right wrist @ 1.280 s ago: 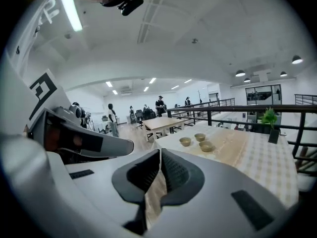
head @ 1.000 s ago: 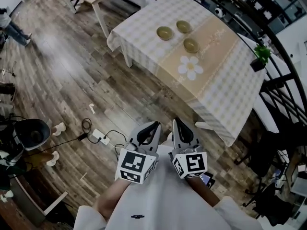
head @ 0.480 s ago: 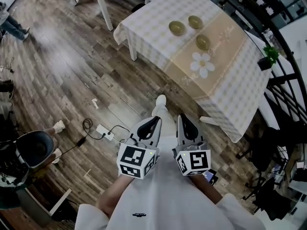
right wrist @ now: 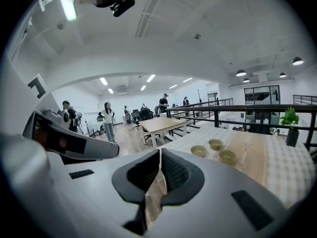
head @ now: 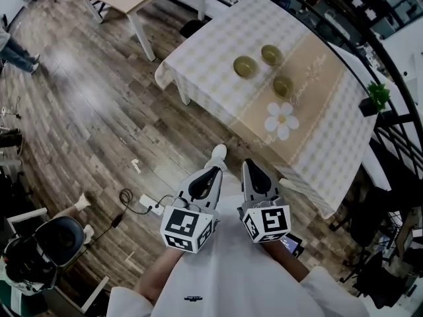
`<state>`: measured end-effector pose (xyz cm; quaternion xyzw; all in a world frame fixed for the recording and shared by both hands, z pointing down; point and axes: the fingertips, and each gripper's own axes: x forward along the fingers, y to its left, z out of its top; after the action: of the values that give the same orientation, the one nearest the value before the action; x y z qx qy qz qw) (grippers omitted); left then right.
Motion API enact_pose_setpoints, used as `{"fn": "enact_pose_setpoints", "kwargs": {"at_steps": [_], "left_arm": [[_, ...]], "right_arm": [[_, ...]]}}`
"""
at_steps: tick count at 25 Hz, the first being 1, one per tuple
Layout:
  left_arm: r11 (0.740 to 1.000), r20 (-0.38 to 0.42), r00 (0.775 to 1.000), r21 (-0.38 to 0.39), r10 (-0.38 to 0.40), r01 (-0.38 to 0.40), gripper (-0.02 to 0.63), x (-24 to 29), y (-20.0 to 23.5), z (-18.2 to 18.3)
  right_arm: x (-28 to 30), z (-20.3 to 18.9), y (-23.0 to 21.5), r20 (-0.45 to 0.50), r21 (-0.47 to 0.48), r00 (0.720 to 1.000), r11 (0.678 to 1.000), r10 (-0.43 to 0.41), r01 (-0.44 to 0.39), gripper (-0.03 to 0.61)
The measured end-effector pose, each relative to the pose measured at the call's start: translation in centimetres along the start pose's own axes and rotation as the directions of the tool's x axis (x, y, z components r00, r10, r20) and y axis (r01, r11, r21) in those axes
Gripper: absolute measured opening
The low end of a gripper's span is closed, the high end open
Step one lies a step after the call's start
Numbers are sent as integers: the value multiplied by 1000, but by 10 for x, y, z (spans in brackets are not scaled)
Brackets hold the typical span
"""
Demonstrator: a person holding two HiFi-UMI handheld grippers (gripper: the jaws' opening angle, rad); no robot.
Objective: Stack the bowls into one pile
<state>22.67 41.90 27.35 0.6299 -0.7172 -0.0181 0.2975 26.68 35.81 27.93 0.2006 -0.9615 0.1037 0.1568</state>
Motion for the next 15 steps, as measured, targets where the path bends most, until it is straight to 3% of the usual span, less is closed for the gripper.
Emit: {"fn": "enact_pose_setpoints", "kwargs": {"at_steps": [7, 15], "left_arm": [[999, -46, 999, 30, -27, 28, 31, 89, 28, 73], [996, -92, 994, 55, -61, 66, 31, 176, 41, 116]], "right_arm": [[83, 51, -61, -2, 44, 1000, 999, -17, 17, 35], [139, 60, -118, -54, 94, 998, 995, -12, 17, 35]]}}
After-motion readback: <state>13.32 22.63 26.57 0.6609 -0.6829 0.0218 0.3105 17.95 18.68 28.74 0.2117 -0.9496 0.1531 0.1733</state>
